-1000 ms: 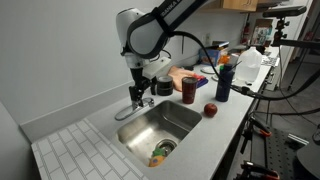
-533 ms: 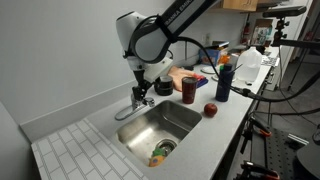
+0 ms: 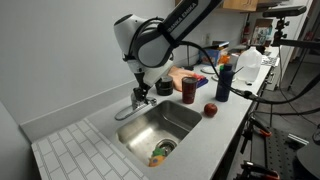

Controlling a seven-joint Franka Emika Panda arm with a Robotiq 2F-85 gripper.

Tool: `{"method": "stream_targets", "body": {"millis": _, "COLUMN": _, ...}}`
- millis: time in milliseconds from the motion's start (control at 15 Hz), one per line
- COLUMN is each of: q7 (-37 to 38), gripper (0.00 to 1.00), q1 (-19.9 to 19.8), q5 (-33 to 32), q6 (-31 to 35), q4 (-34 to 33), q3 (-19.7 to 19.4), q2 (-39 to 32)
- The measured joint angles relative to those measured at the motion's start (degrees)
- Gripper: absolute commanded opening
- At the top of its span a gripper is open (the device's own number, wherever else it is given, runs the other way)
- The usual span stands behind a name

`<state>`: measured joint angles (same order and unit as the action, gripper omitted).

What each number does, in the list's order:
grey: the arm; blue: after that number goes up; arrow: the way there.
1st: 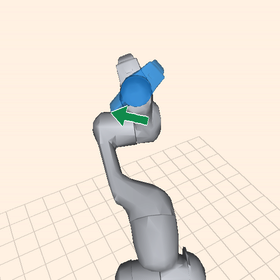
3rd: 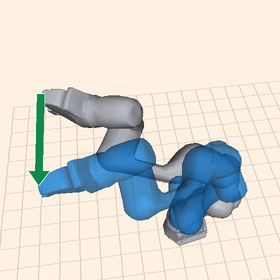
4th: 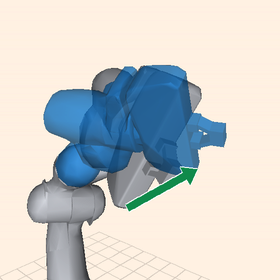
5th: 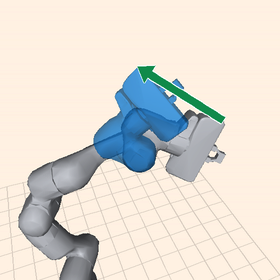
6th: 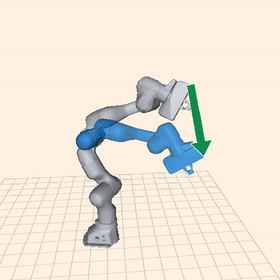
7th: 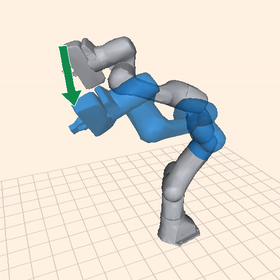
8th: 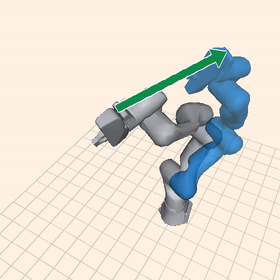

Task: Slide the spout to the right, then open the faucet

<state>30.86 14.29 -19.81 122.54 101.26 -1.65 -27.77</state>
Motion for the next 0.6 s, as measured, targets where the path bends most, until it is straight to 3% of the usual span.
{"method": "stream_targets", "body": {"millis": 600, "q7": 0.6, "gripper": 1.00, "q1": -0.1, "q5": 0.0, "q6": 0.0, "q4": 0.8, "q3": -1.0, "q2": 0.1}}
